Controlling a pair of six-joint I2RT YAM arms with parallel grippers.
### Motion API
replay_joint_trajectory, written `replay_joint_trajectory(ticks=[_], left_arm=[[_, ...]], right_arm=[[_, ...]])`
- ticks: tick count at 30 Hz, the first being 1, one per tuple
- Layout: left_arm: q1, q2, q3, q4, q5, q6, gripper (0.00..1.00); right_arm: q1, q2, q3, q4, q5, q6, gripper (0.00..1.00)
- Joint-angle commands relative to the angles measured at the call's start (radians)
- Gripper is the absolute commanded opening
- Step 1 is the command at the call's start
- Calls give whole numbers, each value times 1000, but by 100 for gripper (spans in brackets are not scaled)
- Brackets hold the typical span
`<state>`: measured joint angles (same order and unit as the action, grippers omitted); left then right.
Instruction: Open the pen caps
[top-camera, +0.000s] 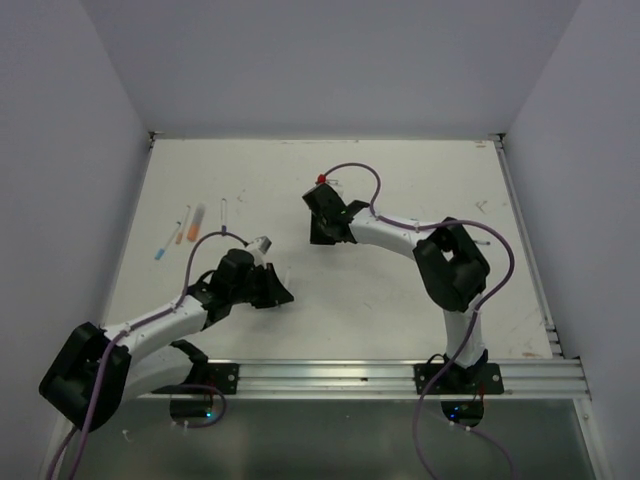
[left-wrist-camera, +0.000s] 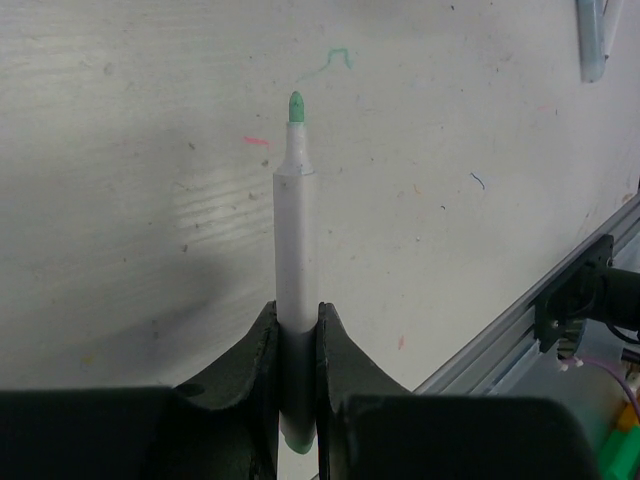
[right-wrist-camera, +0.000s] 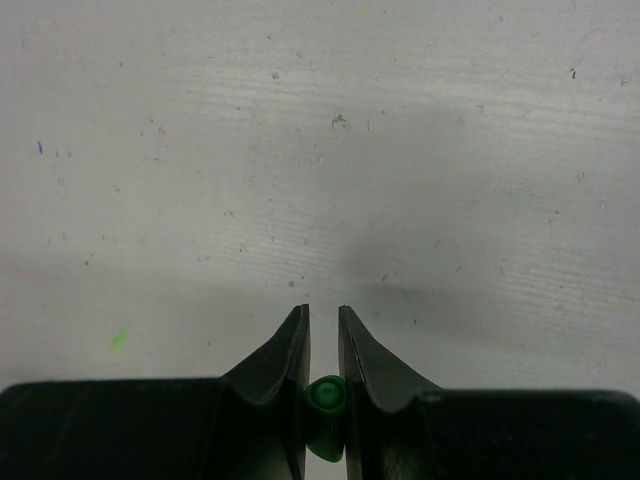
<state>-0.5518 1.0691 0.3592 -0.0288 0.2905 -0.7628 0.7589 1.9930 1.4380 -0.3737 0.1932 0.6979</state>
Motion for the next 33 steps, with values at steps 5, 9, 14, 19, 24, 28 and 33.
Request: replay_joint_trajectory(ticks=[5,9,14,19,24,28,33], left_arm=[[-94,57,-14,184,-67,-79,18],[-137,123,-3,242,-73,-104,25],[-142,218,-3,314,-70,-125,29],[-142,273,0,368,-68,-138,31],[-142,267,-37,392,-77,-148,32],[-142,220,-45,389,-86,-141,36],[-145,201,7,330,-54,-81,44]], right_arm=[[-7,26,16,-11,37,-23,0],[-7,38,12,8,25,-21,2],[-7,55,24,13,23,-18,5],[-7,58,15,7,14,-5,9],[-9,37,-23,-30,75,-17,8],[-12,-38,-97,-42,139,-24,6],[-97,-160,-200,-77,178,-67,6]])
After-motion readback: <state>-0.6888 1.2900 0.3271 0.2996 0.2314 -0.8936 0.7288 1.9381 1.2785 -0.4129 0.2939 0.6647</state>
